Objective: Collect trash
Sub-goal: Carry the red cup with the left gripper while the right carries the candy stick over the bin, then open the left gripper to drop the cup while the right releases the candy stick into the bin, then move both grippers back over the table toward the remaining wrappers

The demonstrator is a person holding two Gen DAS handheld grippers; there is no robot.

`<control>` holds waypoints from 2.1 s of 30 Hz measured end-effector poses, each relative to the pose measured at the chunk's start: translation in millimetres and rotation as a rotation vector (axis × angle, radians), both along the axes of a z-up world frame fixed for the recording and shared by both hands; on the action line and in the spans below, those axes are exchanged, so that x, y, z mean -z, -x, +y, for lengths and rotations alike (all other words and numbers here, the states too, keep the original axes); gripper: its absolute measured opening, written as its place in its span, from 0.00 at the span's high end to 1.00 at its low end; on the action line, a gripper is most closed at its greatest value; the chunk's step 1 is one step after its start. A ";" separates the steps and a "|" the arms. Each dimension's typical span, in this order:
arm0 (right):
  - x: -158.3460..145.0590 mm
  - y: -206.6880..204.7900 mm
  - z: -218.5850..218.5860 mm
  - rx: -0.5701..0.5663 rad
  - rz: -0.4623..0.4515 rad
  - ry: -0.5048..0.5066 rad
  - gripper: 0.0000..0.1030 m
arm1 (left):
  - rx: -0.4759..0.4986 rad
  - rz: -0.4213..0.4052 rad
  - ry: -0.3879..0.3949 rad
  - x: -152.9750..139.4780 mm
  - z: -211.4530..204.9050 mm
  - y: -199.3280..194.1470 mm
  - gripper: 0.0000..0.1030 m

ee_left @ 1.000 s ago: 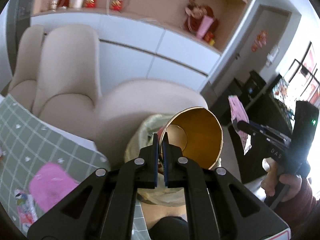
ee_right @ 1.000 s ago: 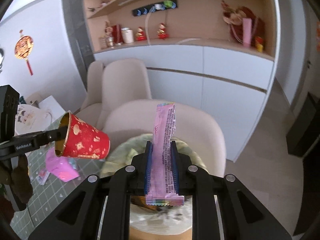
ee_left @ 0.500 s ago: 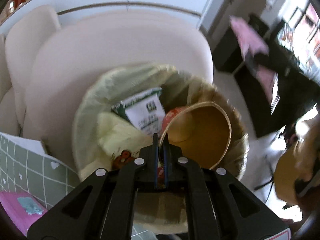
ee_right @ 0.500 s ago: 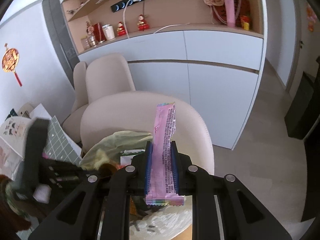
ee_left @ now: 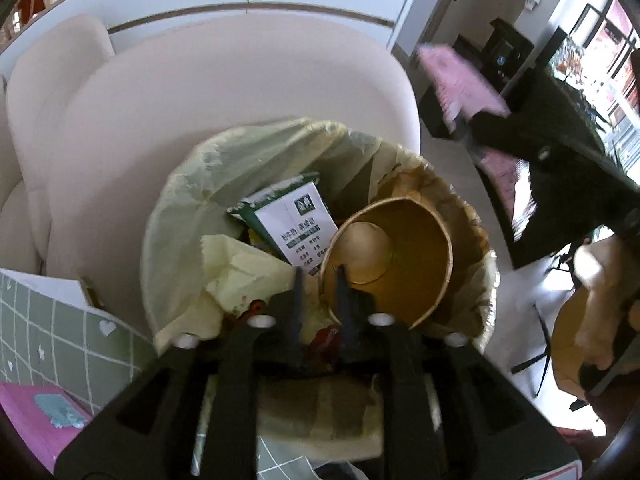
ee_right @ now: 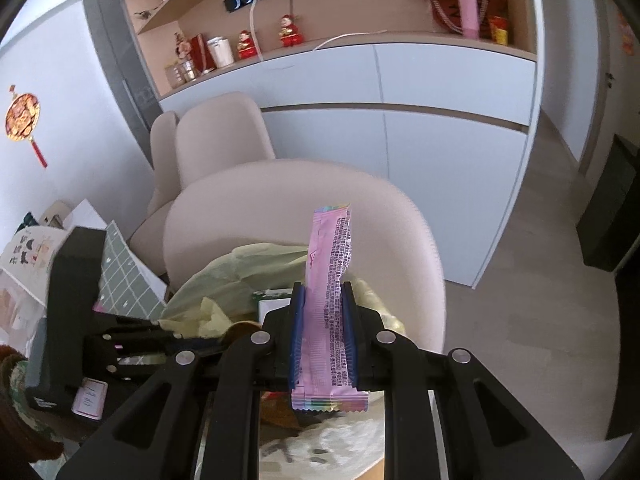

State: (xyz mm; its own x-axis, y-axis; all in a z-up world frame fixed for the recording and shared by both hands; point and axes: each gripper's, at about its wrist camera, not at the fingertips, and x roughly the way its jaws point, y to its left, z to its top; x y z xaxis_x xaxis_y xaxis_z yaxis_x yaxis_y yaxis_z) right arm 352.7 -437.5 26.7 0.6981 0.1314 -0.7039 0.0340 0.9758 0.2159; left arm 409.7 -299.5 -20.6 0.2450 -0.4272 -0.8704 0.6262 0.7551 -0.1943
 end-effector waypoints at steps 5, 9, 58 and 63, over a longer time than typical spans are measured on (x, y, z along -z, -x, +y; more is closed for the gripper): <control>4.3 -9.6 22.9 -0.063 0.023 -0.009 0.82 | -0.059 -0.038 0.102 -33.7 35.8 11.0 0.65; 26.4 -22.4 43.2 -0.105 0.088 -0.023 0.82 | -0.148 -0.058 0.176 -58.0 75.9 16.8 0.63; 5.1 32.9 230.8 -0.351 0.002 0.049 0.58 | -0.917 -0.133 0.165 -11.8 464.1 178.4 0.49; 13.2 37.5 255.5 -0.425 0.005 0.089 0.58 | -0.902 -0.147 0.236 -25.2 464.1 151.4 0.49</control>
